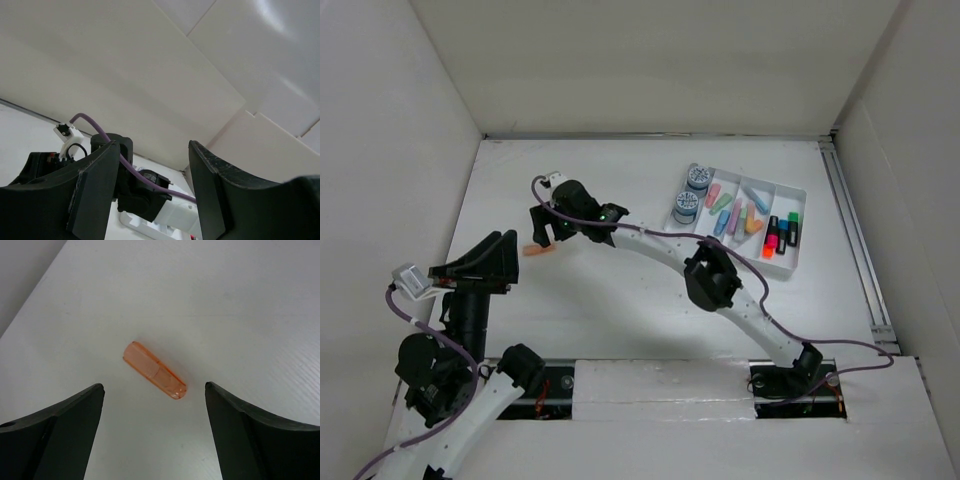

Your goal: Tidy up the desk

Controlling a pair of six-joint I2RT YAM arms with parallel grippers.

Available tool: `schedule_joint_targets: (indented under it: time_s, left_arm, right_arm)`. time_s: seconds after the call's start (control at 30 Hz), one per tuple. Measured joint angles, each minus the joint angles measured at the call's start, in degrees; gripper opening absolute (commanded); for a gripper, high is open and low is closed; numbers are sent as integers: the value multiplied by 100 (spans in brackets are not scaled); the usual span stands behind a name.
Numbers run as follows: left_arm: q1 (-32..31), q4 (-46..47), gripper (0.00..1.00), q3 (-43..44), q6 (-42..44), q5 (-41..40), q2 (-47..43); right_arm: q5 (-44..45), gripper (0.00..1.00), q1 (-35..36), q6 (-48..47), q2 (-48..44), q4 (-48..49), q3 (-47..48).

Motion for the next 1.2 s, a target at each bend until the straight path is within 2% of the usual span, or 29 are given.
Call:
schedule_joint_targets:
  time_s: [0.2,0.4,0.5,0.6,0.73,0.87,0.9,1.2]
  left_arm:
    - [0,0,53,0,0,0,-9]
    - [-2,-2,53,0,0,0,-11]
    - [-2,0,53,0,0,2,-11]
    - [-2,0,53,0,0,2,-11]
    - [0,-2,53,0,0,2,-15]
    - [-2,2,53,0,0,2,-74]
    - [-2,-2,53,0,0,2,-94]
    - [-2,-4,53,0,0,2,-166]
  right_arm:
    - [387,93,0,-20,293,-33,278]
    - [492,90,125,306,713,109,601]
    - [463,76,157,551,811,186,603]
    - [444,47,168,767,901,234,621]
    - [535,35,168,1005,922,282,535]
    - [654,31,157,1211,774,595,35]
    - [688,27,157,1217,662,671,-166]
    - [1268,25,192,1215,-824,1126,-2588]
